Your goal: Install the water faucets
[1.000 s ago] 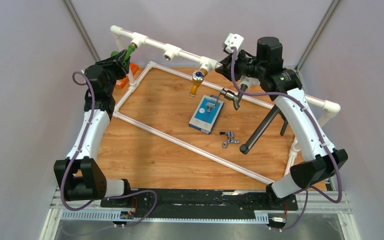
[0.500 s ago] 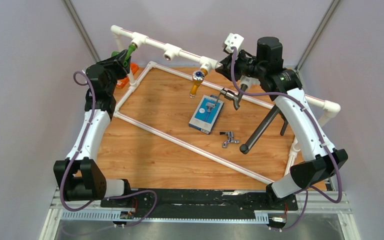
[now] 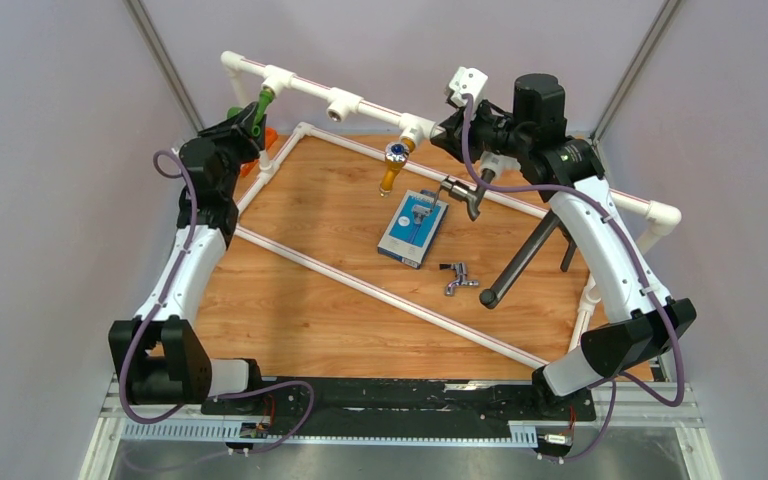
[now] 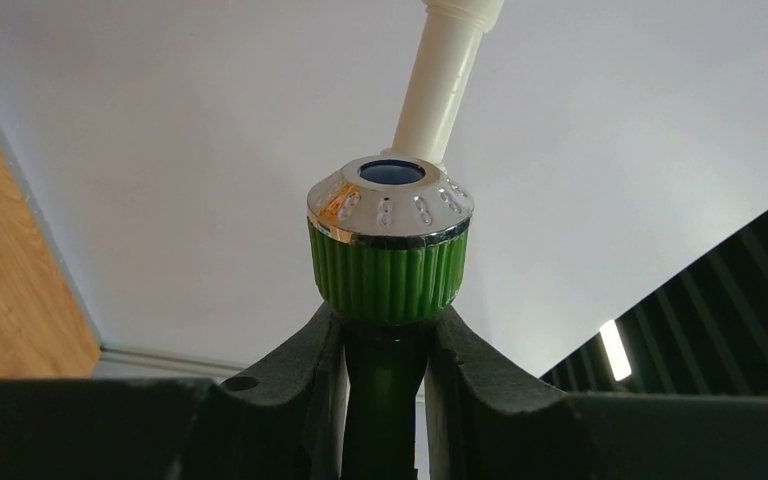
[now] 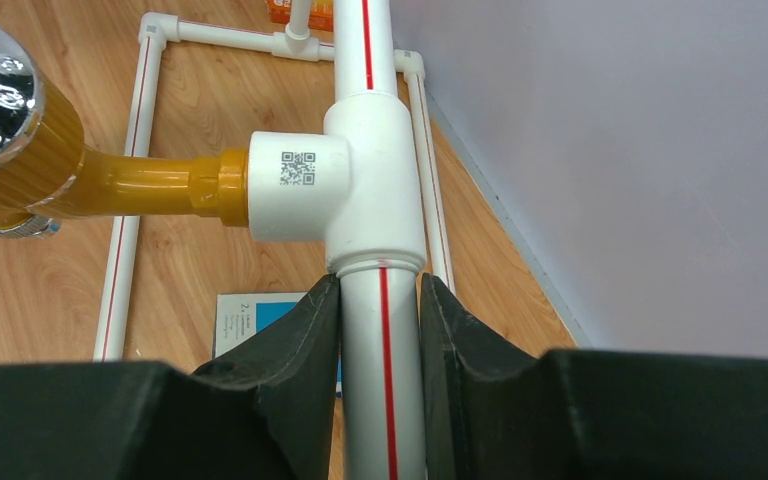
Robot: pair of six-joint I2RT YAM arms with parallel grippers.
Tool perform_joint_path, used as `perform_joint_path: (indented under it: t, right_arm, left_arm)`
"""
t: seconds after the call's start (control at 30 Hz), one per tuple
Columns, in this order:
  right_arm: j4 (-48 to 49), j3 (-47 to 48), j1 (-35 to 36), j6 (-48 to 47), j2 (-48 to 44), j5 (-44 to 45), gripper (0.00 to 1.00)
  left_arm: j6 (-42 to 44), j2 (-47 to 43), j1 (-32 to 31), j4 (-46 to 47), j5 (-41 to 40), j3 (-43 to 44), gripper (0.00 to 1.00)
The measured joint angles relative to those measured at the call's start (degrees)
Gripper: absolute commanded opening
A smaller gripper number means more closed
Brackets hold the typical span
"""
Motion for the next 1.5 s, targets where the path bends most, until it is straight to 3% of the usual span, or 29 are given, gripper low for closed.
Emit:
perform_joint_path:
  t: [0.43, 1.03, 1.5]
  right_arm:
    - [0.04, -0.02, 0.00, -0.02, -0.02, 0.04, 0.00]
    - [0.96, -0.50, 0.00, -1.14, -0.13, 1.75, 0.00]
    - [1.11, -0.70, 0.00, -1.64, -0.13, 1.90, 0.00]
  left_arm:
    - [-4.13, 0.90, -0.35, 6.64, 0.11, -3.26, 0.00]
    - [-1.49, 4.24, -0.35, 0.83, 1.11, 3.52, 0.00]
    - [-0.33, 4.48, -0.79, 2.36, 0.57, 2.84, 0.00]
